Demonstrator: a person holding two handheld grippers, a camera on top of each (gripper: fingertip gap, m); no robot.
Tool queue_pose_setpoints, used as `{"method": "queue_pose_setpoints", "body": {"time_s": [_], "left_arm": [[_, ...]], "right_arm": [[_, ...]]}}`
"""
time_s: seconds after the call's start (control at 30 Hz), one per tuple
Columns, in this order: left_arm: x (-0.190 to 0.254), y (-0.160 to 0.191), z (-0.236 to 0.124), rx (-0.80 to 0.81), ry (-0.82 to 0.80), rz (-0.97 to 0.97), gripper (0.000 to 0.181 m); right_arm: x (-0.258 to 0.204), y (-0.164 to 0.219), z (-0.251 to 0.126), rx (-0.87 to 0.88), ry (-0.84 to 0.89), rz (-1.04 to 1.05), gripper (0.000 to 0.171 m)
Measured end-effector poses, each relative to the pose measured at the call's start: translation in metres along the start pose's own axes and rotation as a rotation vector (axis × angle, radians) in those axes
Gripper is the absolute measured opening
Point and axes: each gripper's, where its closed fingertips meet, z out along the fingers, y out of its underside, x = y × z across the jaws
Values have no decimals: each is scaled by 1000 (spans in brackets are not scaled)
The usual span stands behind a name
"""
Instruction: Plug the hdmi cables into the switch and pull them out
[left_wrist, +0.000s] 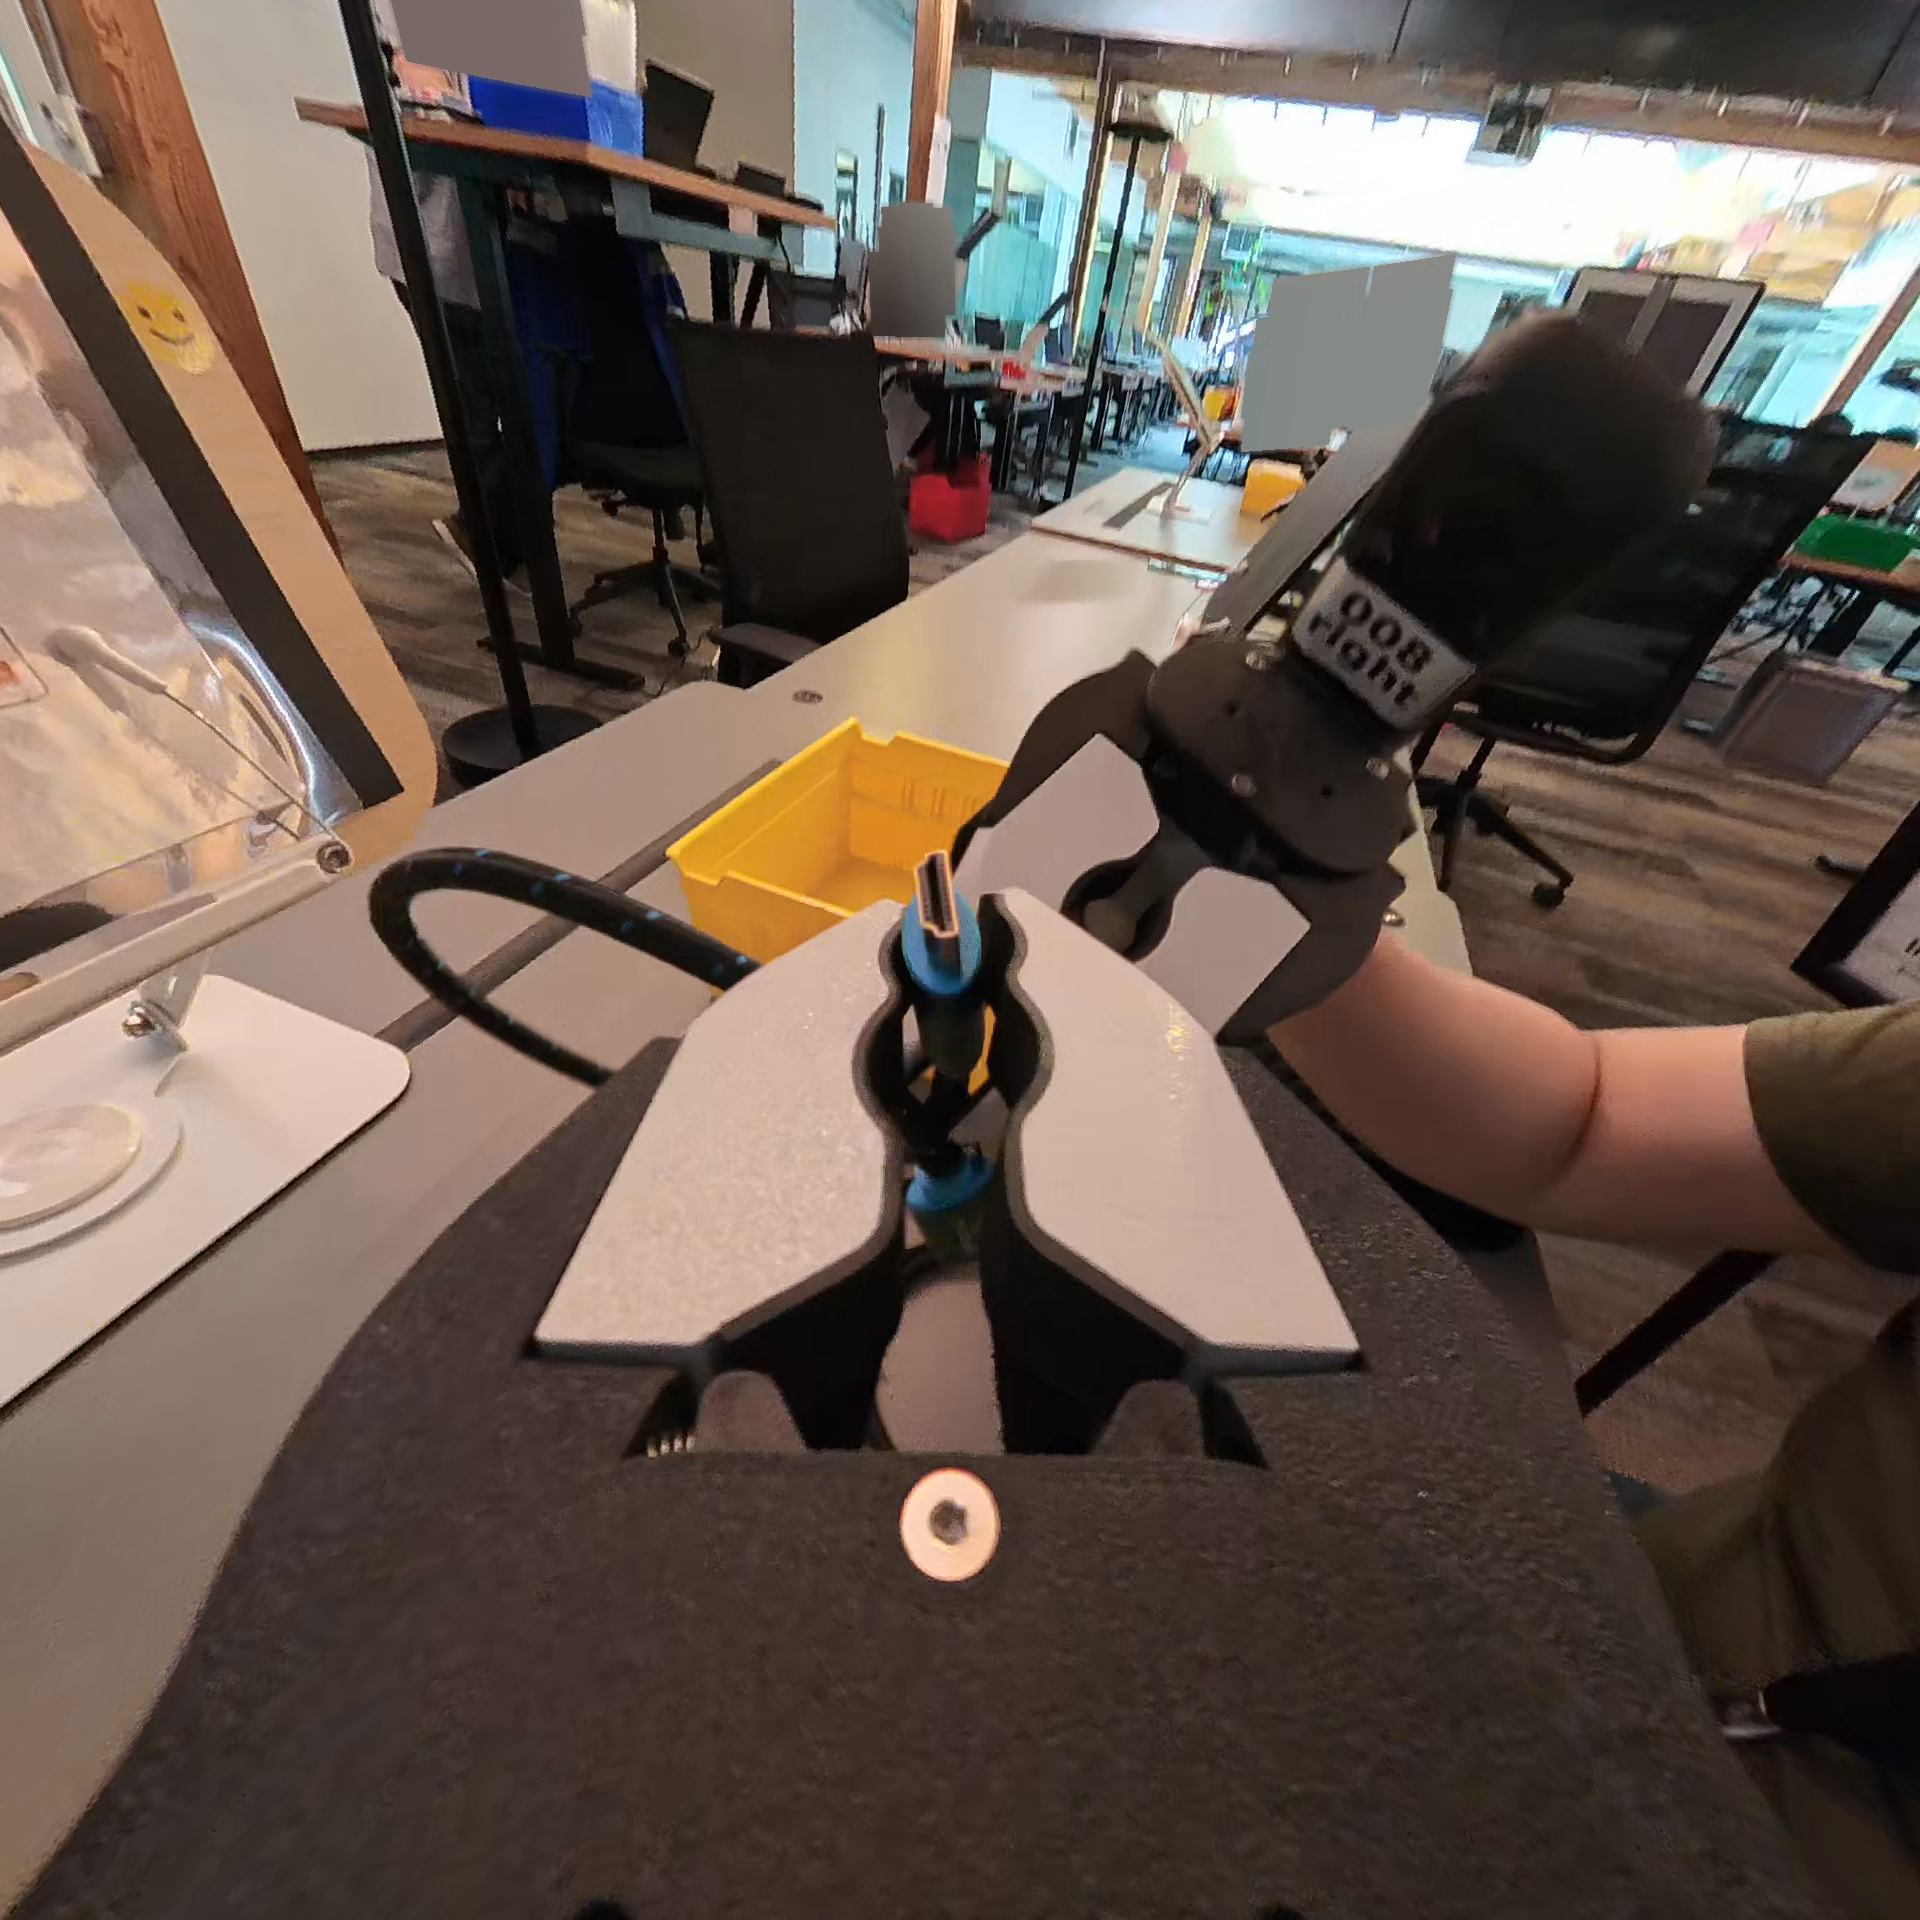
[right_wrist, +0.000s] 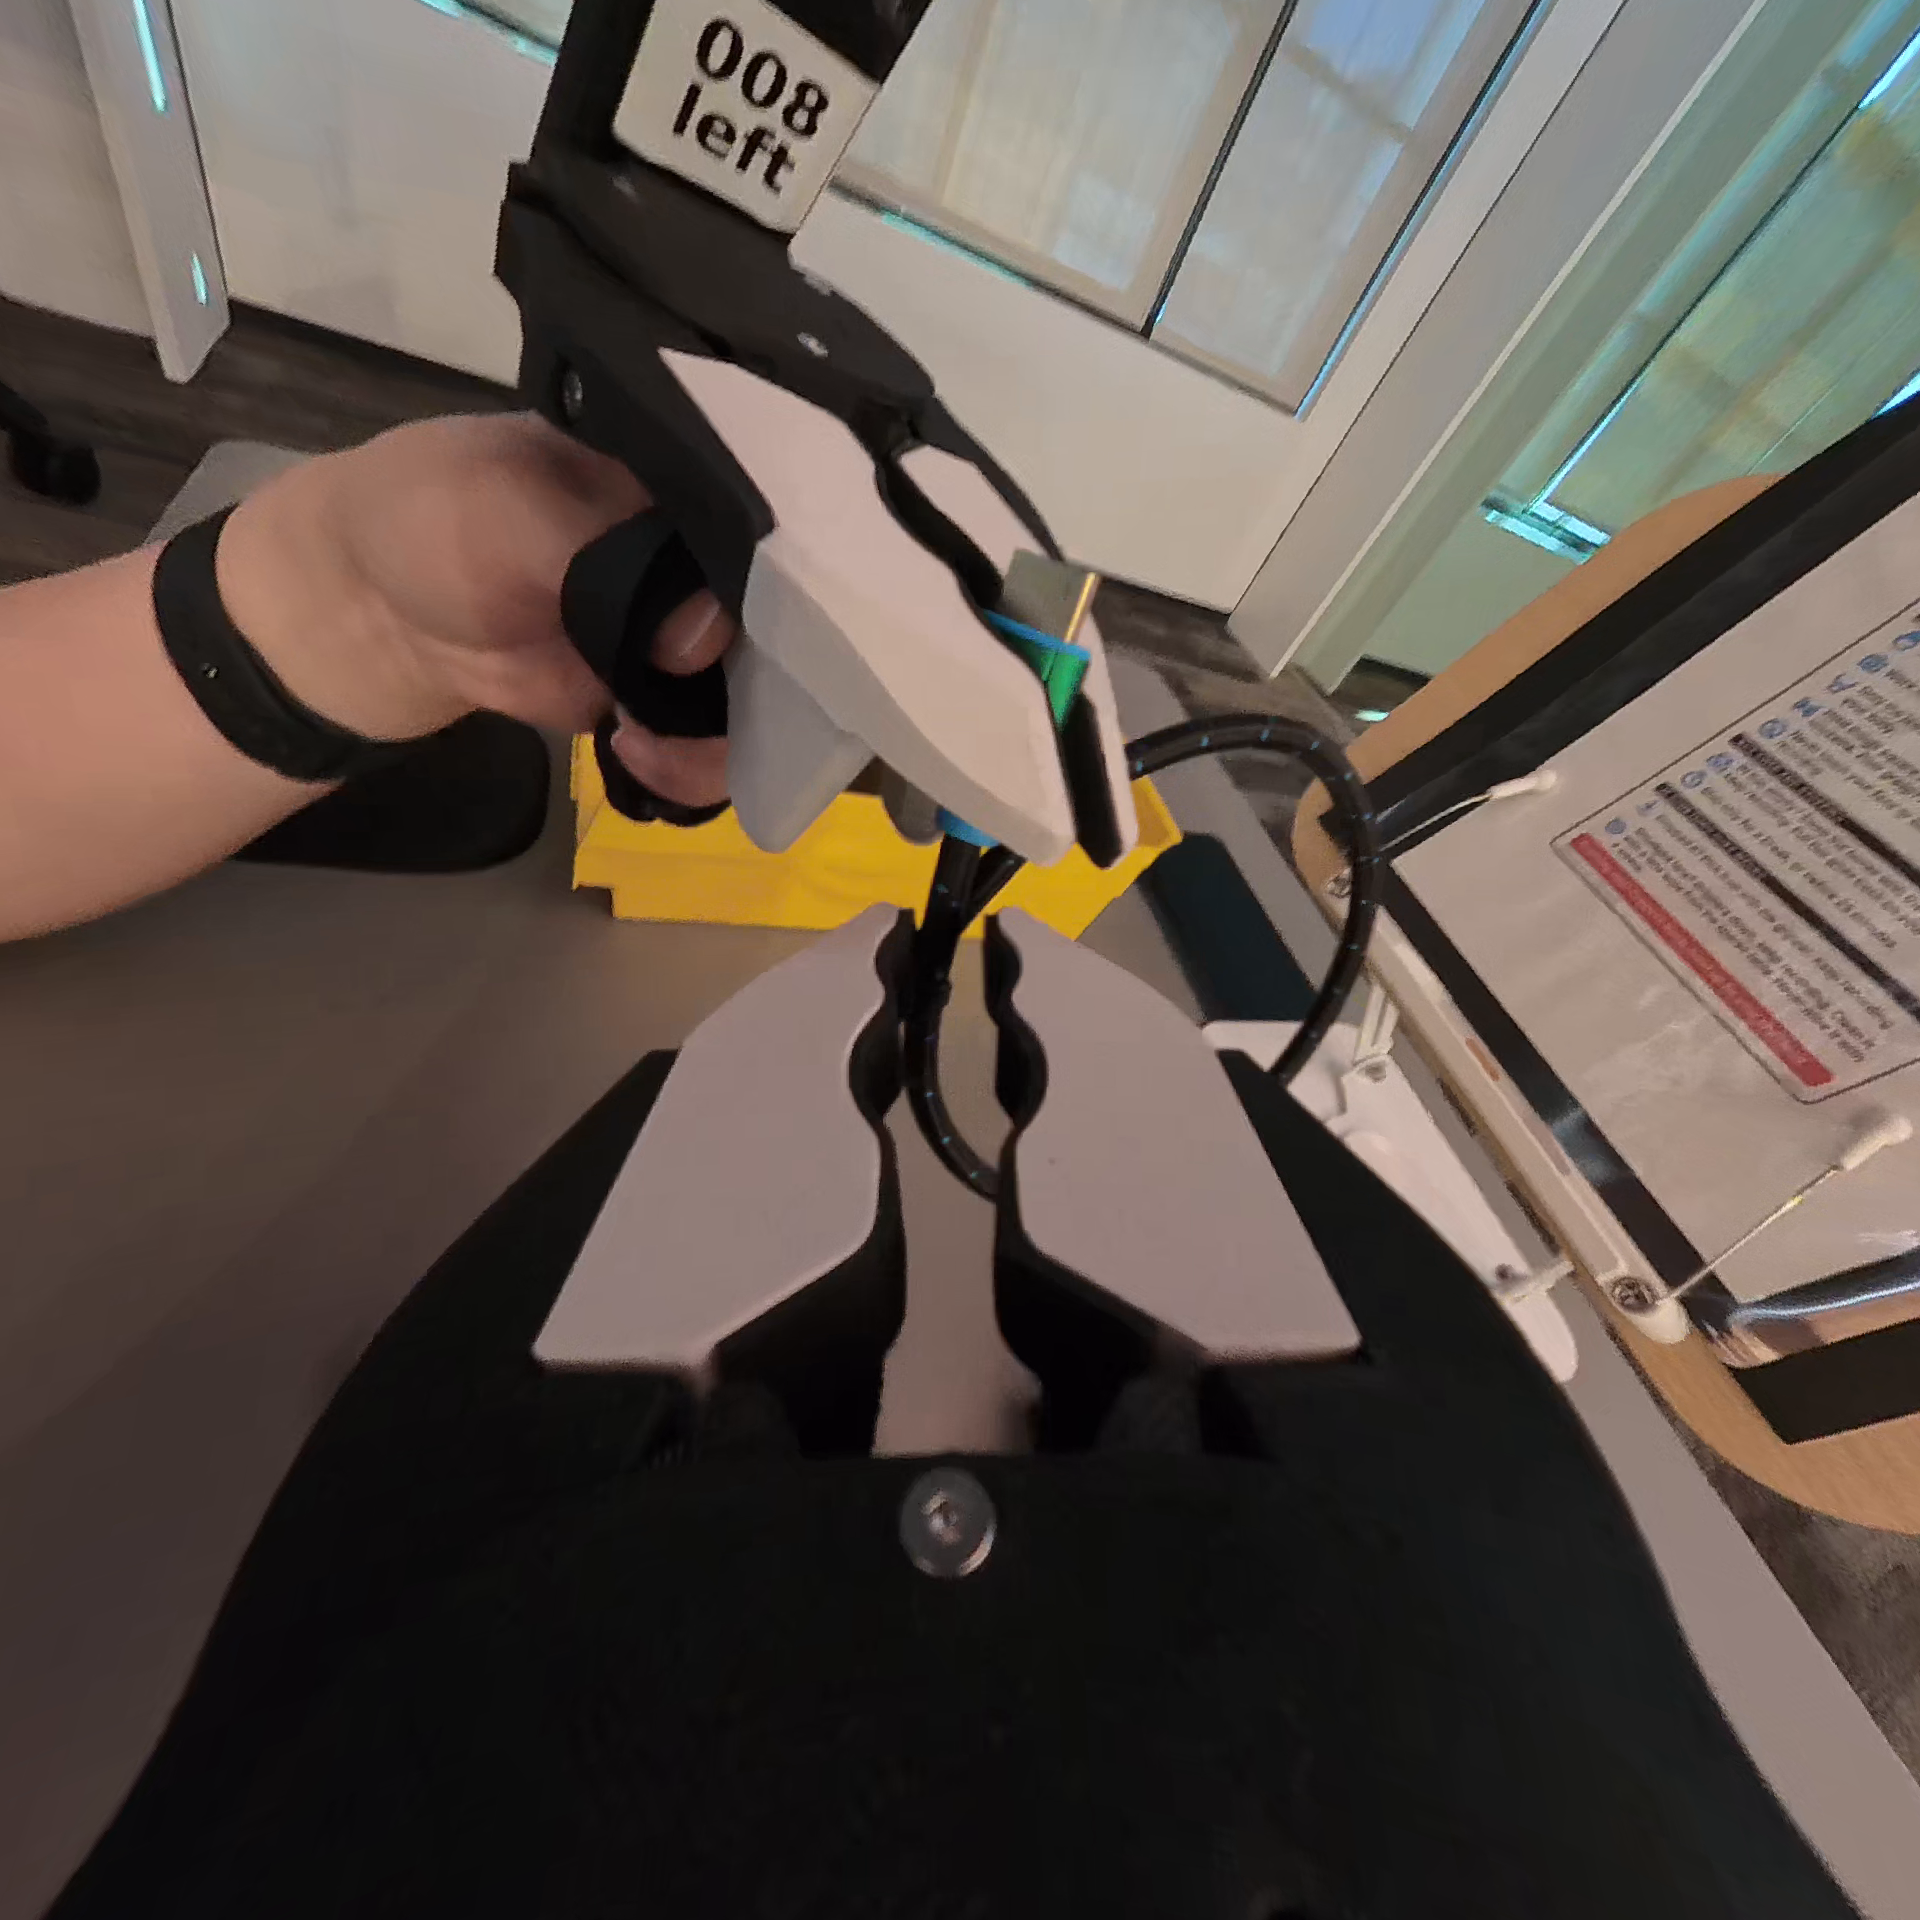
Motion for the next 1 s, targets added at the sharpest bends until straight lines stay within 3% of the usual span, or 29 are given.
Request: {"method": "queue_pose_setpoints", "body": {"time_s": [0.03, 0.13, 0.4, 0.73, 0.9, 1.0], "left_arm": [[3, -3, 0, 15, 10, 0, 11], [10, -6, 3, 32, 16, 19, 11], [1, -19, -6, 86, -96, 86, 10], [-6, -30, -21, 182, 9, -79, 10], [-3, -28, -18, 177, 12, 0, 10], [-4, -22, -17, 146, 9, 10, 10]], "right_arm": [[1, -2, 2, 18, 24, -7, 19], [6, -7, 7, 64, 104, -4, 22], [14, -3, 10, 83, 170, 65, 10], [19, 6, 10, 2, 227, -83, 10], [22, 8, 7, -8, 255, -130, 10], [30, 11, 3, -46, 350, -288, 9]]}}
